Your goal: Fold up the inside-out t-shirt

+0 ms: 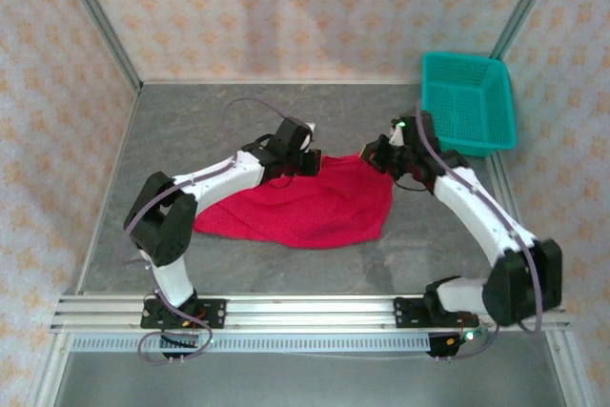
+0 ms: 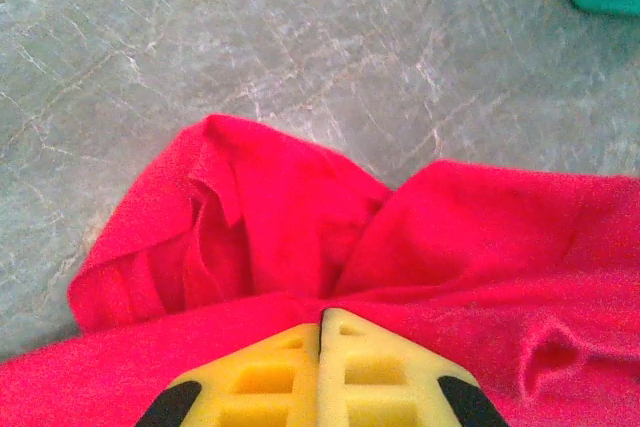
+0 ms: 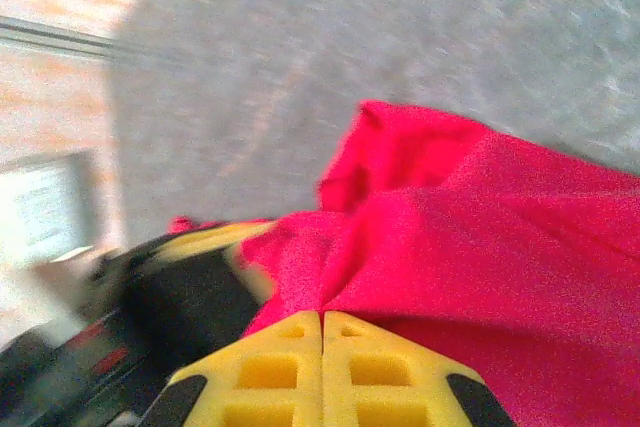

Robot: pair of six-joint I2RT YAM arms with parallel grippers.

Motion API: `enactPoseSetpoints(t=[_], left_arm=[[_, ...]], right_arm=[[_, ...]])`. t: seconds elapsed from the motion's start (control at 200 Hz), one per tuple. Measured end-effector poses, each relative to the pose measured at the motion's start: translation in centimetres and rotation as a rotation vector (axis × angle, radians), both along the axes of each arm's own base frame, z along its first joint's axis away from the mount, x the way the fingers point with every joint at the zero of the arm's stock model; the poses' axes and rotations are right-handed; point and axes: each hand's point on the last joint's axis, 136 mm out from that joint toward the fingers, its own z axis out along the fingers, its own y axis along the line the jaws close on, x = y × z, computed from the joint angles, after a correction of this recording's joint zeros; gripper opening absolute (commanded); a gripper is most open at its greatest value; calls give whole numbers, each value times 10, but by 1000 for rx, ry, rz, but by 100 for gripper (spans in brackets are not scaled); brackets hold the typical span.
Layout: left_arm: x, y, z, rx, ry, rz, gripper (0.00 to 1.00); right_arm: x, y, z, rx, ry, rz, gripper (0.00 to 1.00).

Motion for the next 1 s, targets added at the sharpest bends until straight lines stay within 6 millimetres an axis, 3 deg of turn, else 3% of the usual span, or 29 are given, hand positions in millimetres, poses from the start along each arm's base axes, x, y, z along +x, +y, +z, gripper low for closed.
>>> enactPoseSetpoints(t=[0.13, 0.245, 0.33, 0.465, 0.6, 0.721, 0.771, 0.831, 0.866, 0.911, 1.001], left_arm=[[2, 0, -10, -19, 14, 27, 0], [-5, 1, -23, -19, 38, 36, 0], [-11, -1, -28, -15, 51, 31, 0], [-17, -8, -29, -21, 46, 14, 0], [-24, -6, -28, -22, 45, 13, 0], [-29, -1, -22, -27, 36, 16, 0], [-32, 1, -20, -30, 33, 19, 0], [-35, 4, -18, -34, 31, 22, 0], [-36, 5, -17, -35, 30, 27, 0], [-37, 7, -18, -34, 32, 35, 0], [-37, 11, -19, -28, 32, 52, 0]], right_arm=[[-6, -21, 32, 96, -119, -24, 0], [-8, -18, 31, 145, -156, -8, 0], [-6, -16, 13, 148, -110, -9, 0], [1, -6, -35, 94, 18, -10, 19], [-6, 18, -78, 23, 127, 29, 47], [-11, 41, -106, -26, 193, 64, 51], [-8, 49, -118, -40, 217, 66, 45], [-1, 54, -132, -52, 234, 51, 18], [3, 55, -140, -58, 248, 39, 7], [7, 55, -153, -65, 270, 20, 0], [3, 51, -174, -75, 311, -10, 0]])
